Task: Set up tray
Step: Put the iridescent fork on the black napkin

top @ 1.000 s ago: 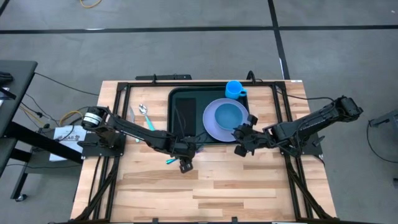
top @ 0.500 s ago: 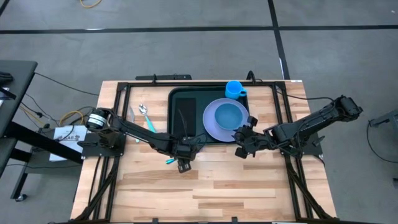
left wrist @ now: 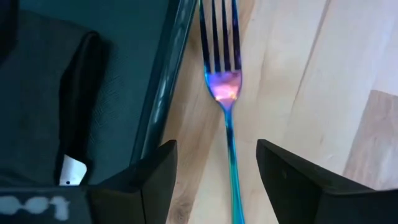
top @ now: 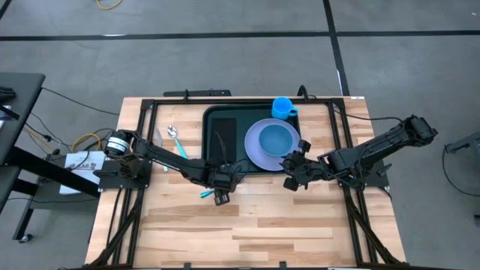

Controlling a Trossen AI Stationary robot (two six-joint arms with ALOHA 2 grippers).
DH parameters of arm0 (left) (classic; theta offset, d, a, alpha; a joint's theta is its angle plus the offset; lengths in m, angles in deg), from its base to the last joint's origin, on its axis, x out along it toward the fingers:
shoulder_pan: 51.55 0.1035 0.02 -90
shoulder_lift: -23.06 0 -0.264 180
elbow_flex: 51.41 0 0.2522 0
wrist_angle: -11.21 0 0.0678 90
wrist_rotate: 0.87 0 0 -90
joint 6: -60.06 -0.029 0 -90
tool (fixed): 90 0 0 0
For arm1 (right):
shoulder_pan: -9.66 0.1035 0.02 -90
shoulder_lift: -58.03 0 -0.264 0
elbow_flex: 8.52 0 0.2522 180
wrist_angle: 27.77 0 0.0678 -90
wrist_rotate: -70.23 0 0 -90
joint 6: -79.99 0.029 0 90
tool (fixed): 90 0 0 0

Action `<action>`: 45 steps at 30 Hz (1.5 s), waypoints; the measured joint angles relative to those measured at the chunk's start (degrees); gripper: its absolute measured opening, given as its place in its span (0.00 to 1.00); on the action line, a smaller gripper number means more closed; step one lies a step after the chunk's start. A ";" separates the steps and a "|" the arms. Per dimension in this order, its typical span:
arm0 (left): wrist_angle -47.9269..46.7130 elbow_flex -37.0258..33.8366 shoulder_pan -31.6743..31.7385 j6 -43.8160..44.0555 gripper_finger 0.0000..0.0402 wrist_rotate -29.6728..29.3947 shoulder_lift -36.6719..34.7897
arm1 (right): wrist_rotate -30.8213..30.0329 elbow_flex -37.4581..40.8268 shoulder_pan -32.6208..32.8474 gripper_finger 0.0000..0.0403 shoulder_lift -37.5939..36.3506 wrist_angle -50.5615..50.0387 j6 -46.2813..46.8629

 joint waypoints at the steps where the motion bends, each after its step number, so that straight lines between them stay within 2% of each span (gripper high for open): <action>1: -0.01 0.00 0.00 0.00 0.52 0.00 0.00 | -0.02 0.00 0.00 0.27 0.00 0.02 0.00; 24: -0.68 0.09 1.41 -1.75 0.52 2.49 3.43 | -0.08 0.00 0.00 0.27 -0.02 0.26 0.00; 30: 0.89 0.31 2.10 -3.30 0.52 5.70 5.74 | -0.07 0.00 0.00 0.27 -0.02 0.37 0.00; 45: 1.77 0.15 3.72 -4.92 0.52 7.32 6.01 | -0.04 0.00 0.00 0.27 -0.02 0.39 0.00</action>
